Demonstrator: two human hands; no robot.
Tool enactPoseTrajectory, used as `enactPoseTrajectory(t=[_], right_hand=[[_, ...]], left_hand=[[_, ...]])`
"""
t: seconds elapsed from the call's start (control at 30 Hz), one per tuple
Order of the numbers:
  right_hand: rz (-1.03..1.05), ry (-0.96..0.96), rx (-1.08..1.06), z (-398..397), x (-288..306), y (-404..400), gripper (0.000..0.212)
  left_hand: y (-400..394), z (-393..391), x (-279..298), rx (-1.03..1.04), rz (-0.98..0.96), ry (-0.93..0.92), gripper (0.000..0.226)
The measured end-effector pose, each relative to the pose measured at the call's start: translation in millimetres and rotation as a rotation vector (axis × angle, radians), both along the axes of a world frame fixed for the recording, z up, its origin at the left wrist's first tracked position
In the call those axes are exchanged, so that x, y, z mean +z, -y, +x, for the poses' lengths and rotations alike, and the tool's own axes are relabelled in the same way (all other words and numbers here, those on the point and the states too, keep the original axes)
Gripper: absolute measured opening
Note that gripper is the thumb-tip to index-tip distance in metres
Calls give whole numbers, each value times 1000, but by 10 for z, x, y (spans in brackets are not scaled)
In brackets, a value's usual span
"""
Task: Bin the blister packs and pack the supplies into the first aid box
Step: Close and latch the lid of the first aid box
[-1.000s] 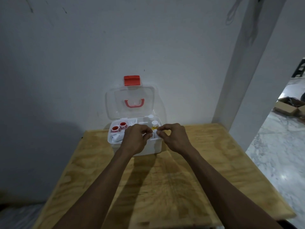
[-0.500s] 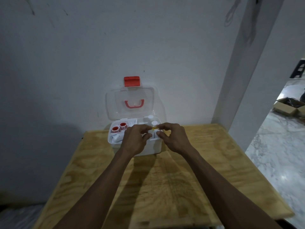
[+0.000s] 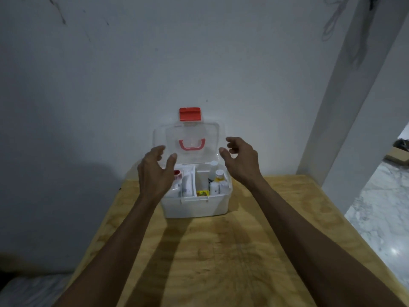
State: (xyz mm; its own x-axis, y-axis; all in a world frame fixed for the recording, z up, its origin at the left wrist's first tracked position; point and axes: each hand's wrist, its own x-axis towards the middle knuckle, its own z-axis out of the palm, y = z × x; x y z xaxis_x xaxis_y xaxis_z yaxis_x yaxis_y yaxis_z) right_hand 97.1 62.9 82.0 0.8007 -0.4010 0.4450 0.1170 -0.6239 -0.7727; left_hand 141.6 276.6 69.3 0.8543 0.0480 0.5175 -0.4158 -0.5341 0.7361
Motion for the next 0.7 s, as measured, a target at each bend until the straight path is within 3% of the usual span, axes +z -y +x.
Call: enactPoseTrajectory(t=[0.27, 0.47, 0.7], right_hand=[[226, -89, -7, 505, 131, -21, 59], [300, -86, 24, 629, 157, -44, 52], [255, -68, 20, 484, 159, -84, 49]], left_hand=[[-101, 542, 127, -36, -98, -326, 61], [-63, 782, 127, -103, -205, -351, 66], [-50, 650, 145, -112, -187, -326, 68]])
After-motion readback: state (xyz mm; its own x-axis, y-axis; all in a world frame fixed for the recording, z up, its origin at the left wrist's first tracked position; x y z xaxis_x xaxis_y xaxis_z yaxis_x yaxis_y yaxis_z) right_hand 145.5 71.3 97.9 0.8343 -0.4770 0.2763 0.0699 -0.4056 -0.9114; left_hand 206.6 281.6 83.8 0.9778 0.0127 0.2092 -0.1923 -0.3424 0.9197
